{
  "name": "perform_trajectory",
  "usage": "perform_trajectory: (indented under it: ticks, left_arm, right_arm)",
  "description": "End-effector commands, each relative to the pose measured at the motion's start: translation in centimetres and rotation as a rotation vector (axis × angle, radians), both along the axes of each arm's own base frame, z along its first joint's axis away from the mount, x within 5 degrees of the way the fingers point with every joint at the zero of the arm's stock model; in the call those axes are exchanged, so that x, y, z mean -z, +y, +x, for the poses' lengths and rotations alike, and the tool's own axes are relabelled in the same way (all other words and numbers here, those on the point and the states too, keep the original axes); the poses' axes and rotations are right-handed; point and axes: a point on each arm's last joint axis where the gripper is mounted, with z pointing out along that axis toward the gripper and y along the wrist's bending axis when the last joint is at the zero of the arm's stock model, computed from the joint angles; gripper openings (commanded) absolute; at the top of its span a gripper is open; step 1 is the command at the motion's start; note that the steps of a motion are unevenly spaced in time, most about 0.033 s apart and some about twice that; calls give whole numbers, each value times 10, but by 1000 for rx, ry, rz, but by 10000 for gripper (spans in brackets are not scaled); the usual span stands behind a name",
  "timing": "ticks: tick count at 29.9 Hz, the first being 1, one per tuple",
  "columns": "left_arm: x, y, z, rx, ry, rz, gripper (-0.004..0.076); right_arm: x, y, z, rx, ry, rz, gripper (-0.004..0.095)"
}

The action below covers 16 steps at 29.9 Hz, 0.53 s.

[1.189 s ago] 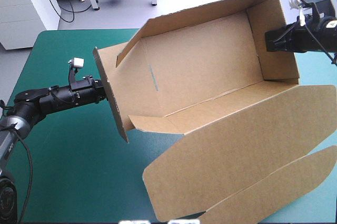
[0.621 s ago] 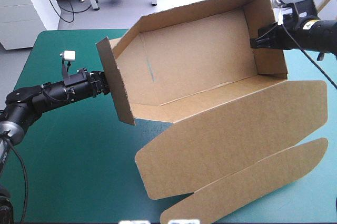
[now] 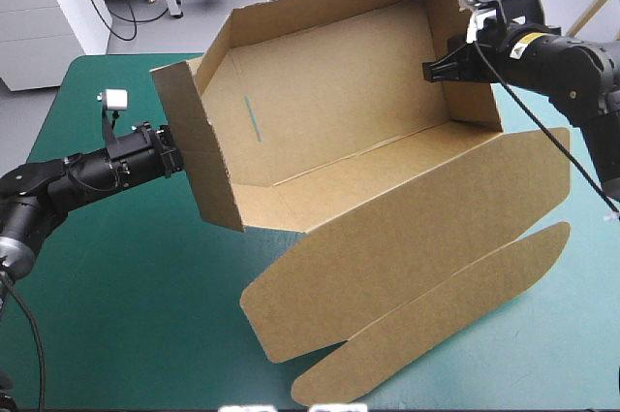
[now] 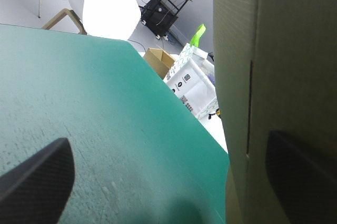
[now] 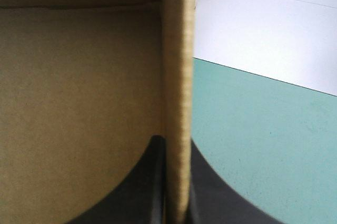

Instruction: Fold the box

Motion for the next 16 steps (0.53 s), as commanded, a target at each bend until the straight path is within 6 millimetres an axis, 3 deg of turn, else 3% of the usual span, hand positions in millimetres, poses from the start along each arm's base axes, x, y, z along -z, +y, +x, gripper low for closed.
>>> perform_trajectory:
  ticks: [1, 9, 16]
  left_arm:
    - [-30, -7, -19, 121, -103, -115, 725]
    - [-33, -7, -18, 114, -110, -151, 725]
    - [-38, -18, -21, 164, -132, -146, 725]
  right_arm:
    - [-23, -5, -9, 37, -138, 32, -15]
    - [-23, -9, -7, 90, -144, 7, -15]
    - [-23, -9, -7, 92, -142, 13, -15]
